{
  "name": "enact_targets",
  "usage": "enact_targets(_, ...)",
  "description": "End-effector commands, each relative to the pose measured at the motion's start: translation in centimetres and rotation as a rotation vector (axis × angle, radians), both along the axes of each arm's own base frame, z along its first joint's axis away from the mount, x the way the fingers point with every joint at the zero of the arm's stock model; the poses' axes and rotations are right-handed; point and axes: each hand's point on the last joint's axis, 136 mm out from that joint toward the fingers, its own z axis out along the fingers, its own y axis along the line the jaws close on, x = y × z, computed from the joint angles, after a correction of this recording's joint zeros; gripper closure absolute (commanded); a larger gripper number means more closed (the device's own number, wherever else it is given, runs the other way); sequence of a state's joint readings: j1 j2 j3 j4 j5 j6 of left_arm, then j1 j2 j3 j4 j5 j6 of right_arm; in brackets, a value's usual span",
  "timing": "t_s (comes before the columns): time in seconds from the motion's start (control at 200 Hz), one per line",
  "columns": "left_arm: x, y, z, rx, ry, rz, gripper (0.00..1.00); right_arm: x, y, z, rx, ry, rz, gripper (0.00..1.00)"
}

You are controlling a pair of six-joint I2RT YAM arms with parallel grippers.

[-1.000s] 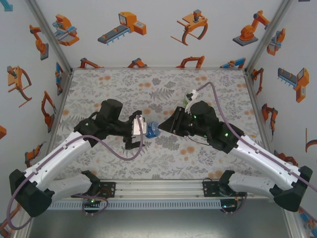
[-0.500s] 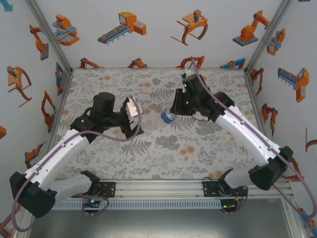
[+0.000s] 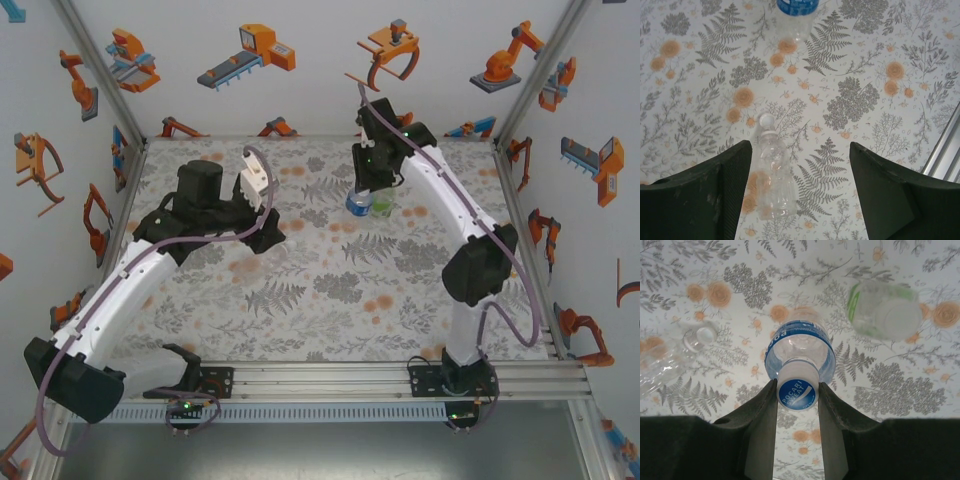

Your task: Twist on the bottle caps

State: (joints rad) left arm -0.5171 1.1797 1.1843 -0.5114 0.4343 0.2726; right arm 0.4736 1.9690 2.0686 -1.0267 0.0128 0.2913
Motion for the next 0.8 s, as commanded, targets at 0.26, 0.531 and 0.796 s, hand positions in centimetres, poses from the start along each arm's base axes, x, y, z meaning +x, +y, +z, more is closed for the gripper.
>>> enact_targets(0.26, -0.1, 1.6, -2.5, -0.02, 0.094, 0.143, 0.26, 4.2, 0.2, -1.8, -0.086, 0.015, 0.058, 1.0)
enact_targets(0.531, 0.8, 2.3, -2.7, -0.017, 0.069, 0.209, 0.26, 5.2, 0.4, -4.2, -0.087, 0.054, 0.065, 1.0)
enact_targets(0.796, 0.8, 3.3, -2.3, 0.001, 0.015, 0.245, 0.24, 4.9, 0.6, -5.7, -0.077, 0.097, 0.065, 0.7)
